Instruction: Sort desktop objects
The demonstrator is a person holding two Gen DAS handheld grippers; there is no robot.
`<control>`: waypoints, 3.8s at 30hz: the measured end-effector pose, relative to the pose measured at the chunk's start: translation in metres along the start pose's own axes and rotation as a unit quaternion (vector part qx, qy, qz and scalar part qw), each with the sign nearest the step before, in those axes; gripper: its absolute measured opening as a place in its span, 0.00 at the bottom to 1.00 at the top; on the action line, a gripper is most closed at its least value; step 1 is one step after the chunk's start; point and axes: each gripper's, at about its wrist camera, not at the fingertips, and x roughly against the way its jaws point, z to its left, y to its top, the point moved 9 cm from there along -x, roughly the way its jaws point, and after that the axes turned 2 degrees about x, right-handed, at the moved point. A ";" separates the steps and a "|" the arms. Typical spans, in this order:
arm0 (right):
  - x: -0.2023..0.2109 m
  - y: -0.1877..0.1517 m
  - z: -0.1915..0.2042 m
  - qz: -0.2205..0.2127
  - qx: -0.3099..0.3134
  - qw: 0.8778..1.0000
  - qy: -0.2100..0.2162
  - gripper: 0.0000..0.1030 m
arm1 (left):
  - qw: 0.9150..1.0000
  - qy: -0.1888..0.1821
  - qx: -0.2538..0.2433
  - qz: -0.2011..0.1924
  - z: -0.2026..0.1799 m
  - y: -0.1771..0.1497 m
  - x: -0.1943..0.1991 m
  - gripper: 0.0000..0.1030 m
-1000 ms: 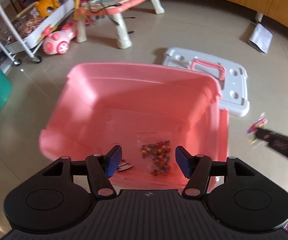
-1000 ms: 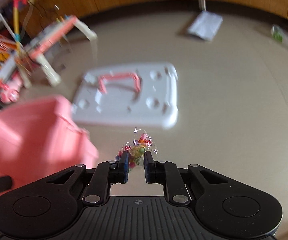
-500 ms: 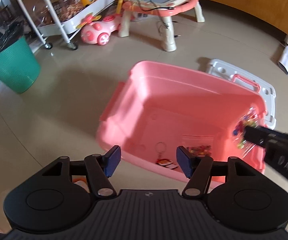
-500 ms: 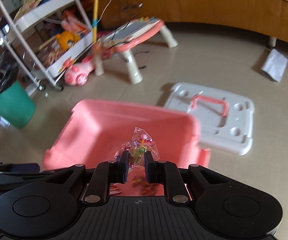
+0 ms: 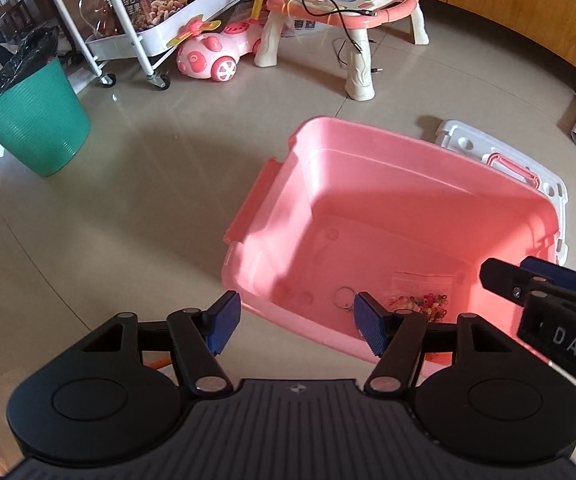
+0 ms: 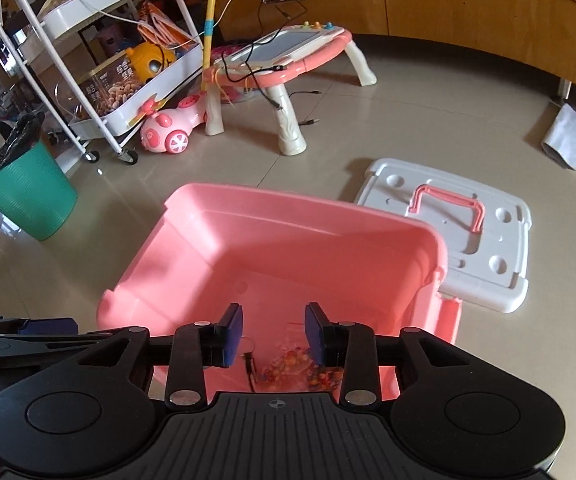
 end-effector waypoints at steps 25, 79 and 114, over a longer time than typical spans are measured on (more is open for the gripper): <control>0.018 0.064 -0.145 -0.078 -0.095 0.991 -0.052 0.31 | 0.992 -0.066 -0.101 -0.037 -0.144 0.087 -0.019 0.63; -0.180 0.079 -0.280 0.009 -0.058 0.995 -0.082 0.29 | 0.958 -0.112 -0.236 0.118 -0.287 0.141 -0.214 0.59; -0.208 0.074 -0.280 0.022 -0.002 0.997 -0.068 0.11 | 0.934 -0.165 -0.293 0.120 -0.321 0.144 -0.232 0.54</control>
